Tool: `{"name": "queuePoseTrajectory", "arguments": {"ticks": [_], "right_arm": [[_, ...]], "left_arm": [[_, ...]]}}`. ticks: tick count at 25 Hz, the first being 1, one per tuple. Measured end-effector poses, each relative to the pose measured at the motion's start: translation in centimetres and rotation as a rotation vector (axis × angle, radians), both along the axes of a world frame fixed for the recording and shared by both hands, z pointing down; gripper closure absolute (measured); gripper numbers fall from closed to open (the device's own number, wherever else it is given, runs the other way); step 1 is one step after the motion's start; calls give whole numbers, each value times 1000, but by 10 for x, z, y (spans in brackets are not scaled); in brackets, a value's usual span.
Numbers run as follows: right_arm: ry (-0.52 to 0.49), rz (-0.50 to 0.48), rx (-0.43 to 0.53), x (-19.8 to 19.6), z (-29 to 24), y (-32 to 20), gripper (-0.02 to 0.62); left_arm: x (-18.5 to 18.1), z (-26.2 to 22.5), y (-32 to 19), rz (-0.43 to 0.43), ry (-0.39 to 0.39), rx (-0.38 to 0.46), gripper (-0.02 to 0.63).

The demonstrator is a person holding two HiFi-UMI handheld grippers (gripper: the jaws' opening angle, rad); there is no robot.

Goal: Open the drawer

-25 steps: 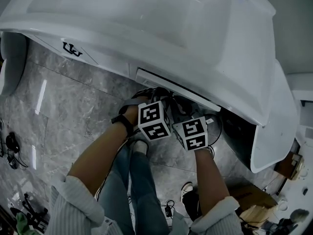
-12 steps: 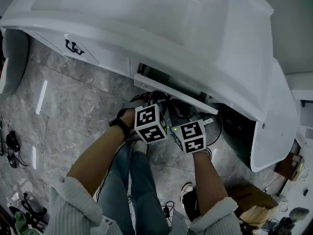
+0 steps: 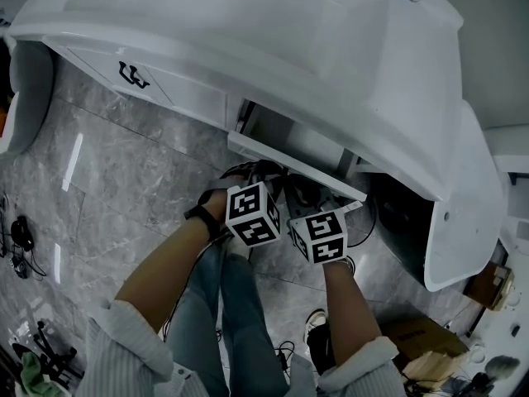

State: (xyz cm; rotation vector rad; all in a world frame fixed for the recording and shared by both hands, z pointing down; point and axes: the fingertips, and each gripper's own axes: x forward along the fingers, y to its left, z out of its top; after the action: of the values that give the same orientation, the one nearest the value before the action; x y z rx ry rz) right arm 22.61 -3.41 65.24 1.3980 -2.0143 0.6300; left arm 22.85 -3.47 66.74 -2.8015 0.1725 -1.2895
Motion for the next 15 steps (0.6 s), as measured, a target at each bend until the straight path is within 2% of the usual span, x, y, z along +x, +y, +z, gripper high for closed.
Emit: {"name": "queuePoseTrajectory", "arguments": {"ticks": [15], "right_arm": [[-14,51,-25,-24,3,30,569]], "left_arm": [[-26,4,30,-25,-3,-29,551]]}}
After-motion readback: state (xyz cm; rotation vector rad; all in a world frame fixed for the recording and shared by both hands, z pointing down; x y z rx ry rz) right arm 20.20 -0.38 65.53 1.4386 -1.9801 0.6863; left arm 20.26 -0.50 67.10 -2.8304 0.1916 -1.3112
